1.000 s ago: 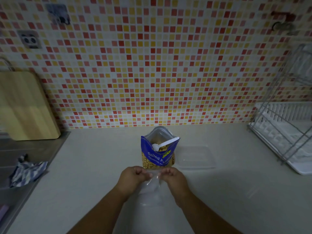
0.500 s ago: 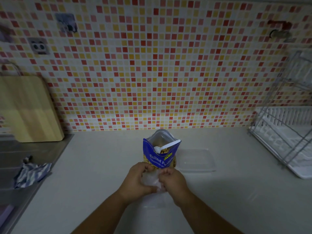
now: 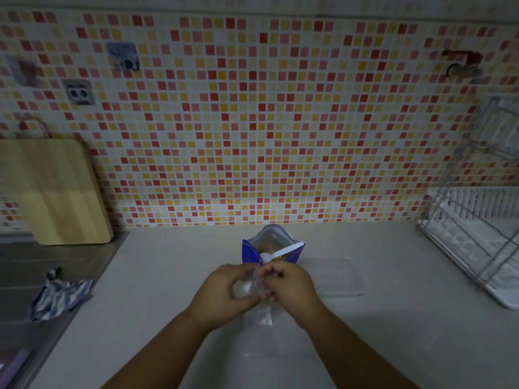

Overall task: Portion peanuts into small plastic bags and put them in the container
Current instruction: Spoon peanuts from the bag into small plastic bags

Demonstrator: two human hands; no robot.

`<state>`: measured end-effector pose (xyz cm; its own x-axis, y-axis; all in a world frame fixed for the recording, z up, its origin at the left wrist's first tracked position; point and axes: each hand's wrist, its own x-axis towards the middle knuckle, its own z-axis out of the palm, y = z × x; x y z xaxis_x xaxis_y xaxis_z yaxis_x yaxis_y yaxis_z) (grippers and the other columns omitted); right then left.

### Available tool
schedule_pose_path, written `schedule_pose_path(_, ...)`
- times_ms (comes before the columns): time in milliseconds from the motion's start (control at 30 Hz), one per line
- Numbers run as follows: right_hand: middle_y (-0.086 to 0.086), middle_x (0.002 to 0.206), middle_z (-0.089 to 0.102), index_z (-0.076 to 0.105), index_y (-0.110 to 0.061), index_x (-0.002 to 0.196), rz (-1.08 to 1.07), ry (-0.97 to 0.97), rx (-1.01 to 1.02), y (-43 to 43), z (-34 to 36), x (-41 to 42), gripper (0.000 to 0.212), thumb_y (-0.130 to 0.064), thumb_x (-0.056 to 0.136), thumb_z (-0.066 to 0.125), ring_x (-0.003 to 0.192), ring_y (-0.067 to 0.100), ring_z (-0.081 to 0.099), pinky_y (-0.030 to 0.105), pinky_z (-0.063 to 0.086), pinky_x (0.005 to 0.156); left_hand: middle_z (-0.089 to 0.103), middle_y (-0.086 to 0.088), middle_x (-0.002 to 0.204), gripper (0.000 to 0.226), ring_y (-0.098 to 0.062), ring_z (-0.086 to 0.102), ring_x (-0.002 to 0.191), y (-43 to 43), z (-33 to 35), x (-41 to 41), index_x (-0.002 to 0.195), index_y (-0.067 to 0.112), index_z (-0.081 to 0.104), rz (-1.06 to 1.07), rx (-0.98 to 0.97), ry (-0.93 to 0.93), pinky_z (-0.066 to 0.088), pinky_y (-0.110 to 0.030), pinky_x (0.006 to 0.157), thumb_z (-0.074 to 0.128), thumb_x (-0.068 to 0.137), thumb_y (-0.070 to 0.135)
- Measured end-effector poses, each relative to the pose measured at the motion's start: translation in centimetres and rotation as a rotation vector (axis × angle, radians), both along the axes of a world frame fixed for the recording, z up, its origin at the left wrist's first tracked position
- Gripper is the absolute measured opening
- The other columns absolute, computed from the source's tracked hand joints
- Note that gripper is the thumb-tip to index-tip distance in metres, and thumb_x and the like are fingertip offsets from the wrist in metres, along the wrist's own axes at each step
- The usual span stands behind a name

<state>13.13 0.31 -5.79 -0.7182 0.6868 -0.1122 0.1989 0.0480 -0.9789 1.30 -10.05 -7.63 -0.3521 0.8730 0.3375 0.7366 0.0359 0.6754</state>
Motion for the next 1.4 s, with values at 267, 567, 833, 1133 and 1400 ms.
schedule_pose_path(267, -0.005, 0.097, 0.071, 0.072, -0.021, 0.107, 0.165, -0.168, 0.217, 1.6, 3.0, -0.1, 0.027, -0.021, 0.079, 0.072, 0.093, 0.006, 0.063, 0.019, 0.050, 0.084, 0.066, 0.021, 0.100, 0.050, 0.005, 0.060, 0.093, 1.2, 2.6, -1.6, 0.110, 0.039, 0.061, -0.056, -0.053, -0.040, 0.046, -0.007, 0.081, 0.074, 0.062, 0.043)
schedule_pose_path(567, 0.000, 0.092, 0.067, 0.073, -0.023, 0.086, -0.095, -0.315, 0.674, 5.8, 3.8, -1.6, 0.018, -0.027, 0.088, 0.055, 0.089, 0.017, 0.062, 0.030, 0.051, 0.076, 0.071, 0.006, 0.102, 0.041, 0.001, 0.063, 0.097, 2.5, 3.3, -3.3, 0.105, 0.021, 0.067, -0.022, -0.054, -0.340, 0.049, -0.008, 0.076, 0.081, 0.068, 0.012)
schedule_pose_path(833, 0.009, 0.132, 0.049, 0.051, -0.012, 0.129, 0.240, -1.020, 1.245, 8.0, 3.7, -4.2, 0.041, -0.025, 0.090, 0.055, 0.127, 0.029, 0.037, 0.036, 0.033, 0.103, 0.071, 0.009, 0.100, 0.035, 0.001, 0.064, 0.093, 4.3, 2.9, -4.7, 0.102, 0.025, 0.068, 0.026, -0.080, -0.462, 0.054, -0.018, 0.074, 0.079, 0.071, 0.012)
schedule_pose_path(1133, 0.013, 0.128, 0.050, 0.053, -0.005, 0.125, 0.196, -0.870, 1.043, 7.7, 4.2, -4.6, 0.036, -0.014, 0.090, 0.051, 0.120, 0.028, 0.046, 0.033, 0.042, 0.095, 0.071, 0.009, 0.099, 0.035, 0.001, 0.066, 0.089, 5.8, 2.7, -5.4, 0.099, 0.027, 0.066, 0.056, -0.102, -0.492, 0.054, -0.016, 0.074, 0.080, 0.070, 0.014)
schedule_pose_path(1400, 0.013, 0.128, 0.049, 0.044, -0.007, 0.134, 0.121, -0.887, 0.727, 6.3, 3.2, -5.0, 0.048, -0.019, 0.089, 0.058, 0.116, 0.026, 0.052, 0.032, 0.045, 0.097, 0.070, 0.008, 0.100, 0.035, -0.004, 0.066, 0.093, 6.1, 2.7, -5.3, 0.097, 0.034, 0.063, 0.082, -0.093, -0.494, 0.054, -0.017, 0.077, 0.079, 0.071, 0.016)
